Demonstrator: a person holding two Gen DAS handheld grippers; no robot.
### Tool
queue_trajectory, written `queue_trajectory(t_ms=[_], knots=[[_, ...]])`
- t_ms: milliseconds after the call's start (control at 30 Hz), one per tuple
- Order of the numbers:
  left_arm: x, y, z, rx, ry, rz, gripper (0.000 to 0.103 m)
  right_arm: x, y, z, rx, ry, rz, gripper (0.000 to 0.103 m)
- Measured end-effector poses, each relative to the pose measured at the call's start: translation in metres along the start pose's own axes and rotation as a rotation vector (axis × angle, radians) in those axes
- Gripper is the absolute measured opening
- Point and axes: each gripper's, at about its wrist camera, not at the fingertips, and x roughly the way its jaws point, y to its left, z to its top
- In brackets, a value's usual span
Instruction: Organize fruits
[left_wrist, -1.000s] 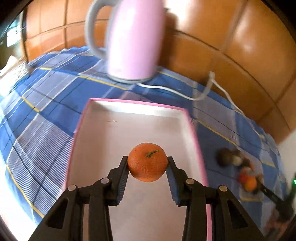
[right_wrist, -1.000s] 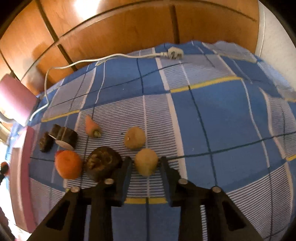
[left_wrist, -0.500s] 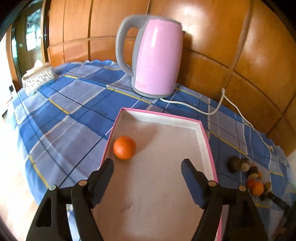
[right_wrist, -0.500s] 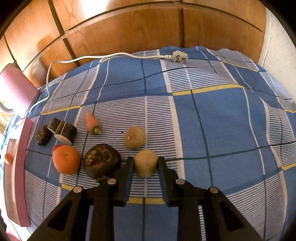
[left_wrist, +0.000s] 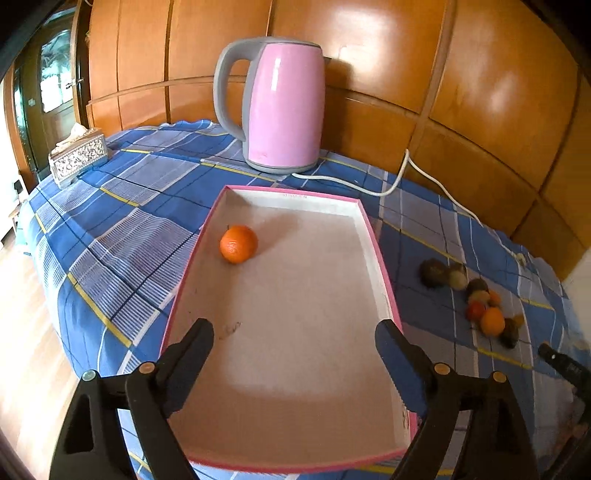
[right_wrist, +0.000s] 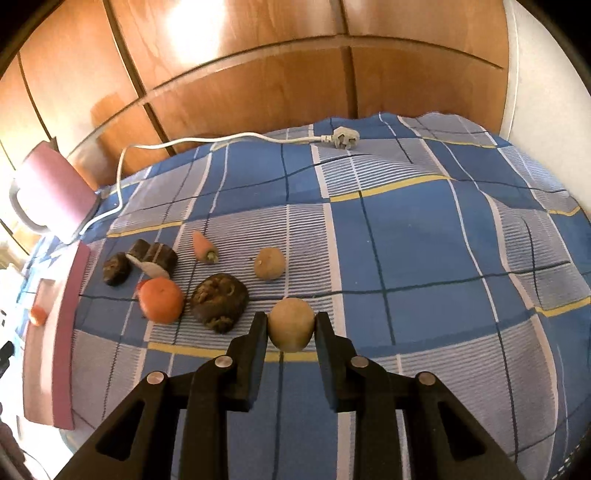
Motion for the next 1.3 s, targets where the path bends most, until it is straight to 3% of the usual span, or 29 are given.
queue_trajectory(t_ms=[267, 600, 933, 967, 1100, 1300], knots=[[-0.006, 0.007, -0.005, -0.042, 0.003, -0.014, 0.095, -0.02, 0.034, -0.009, -0.059, -0.001, 0.14, 0.026], [-0.008, 0.024, -0.008, -0.067, 0.003, -0.007, 0.1, -0.024, 0.134, -0.017, -0.266, 0.057, 0.356, 0.026], [-0.007, 0.072, -0.008, -0.174, 0.013, 0.054, 0.098, -0.015, 0.239, -0.018, -0.404, 0.115, 0.515, 0.026], [-0.007, 0.075, -0.009, -0.173, 0.01, 0.052, 0.098, -0.014, 0.247, -0.017, -0.407, 0.115, 0.525, 0.026], [-0.005, 0.075, -0.013, -0.153, 0.015, 0.066, 0.098, -0.013, 0.269, -0.014, -0.409, 0.087, 0.502, 0.048], [0.0, 0.069, -0.016, -0.135, 0.029, 0.056, 0.098, -0.013, 0.253, -0.02, -0.395, 0.078, 0.442, 0.049]])
